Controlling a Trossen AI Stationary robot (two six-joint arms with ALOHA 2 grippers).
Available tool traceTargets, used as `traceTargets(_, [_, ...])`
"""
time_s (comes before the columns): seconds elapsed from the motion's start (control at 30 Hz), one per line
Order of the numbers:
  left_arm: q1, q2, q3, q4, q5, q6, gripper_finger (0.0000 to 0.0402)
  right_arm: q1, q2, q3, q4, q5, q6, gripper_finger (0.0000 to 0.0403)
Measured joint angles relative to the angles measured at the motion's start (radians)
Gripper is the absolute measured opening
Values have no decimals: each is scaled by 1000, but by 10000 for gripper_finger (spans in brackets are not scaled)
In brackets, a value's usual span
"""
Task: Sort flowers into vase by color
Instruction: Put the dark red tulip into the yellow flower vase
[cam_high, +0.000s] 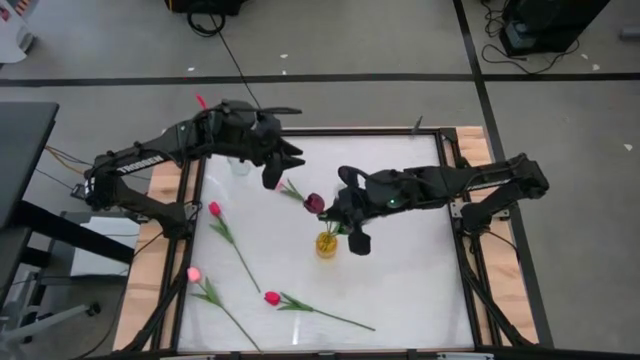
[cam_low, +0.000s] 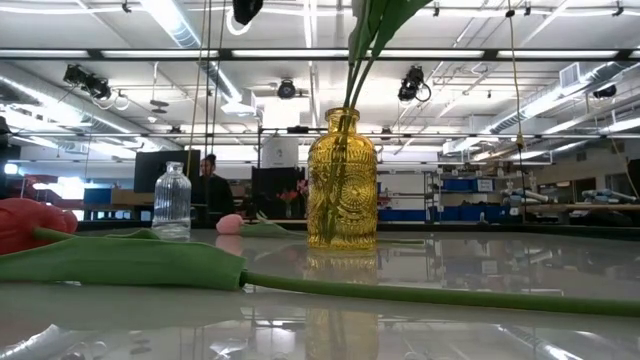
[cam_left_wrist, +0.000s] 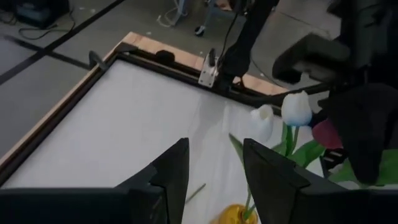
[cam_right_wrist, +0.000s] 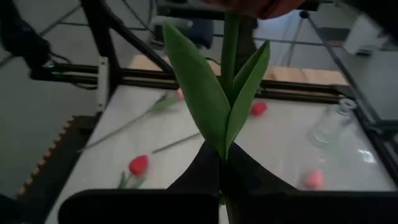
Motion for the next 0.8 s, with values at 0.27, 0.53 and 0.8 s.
traceTargets(0.27, [-34, -3, 0, -16, -42, -21, 155, 1, -21, 0, 5, 25, 9, 7])
traceTargets(0.53, [-32, -3, 0, -28, -54, -21, 155, 1, -39, 0, 24, 25, 25, 7])
traceTargets(0.8, [-25, -3, 0, -29, -73, -16, 155, 1, -48, 0, 28, -9, 49, 7])
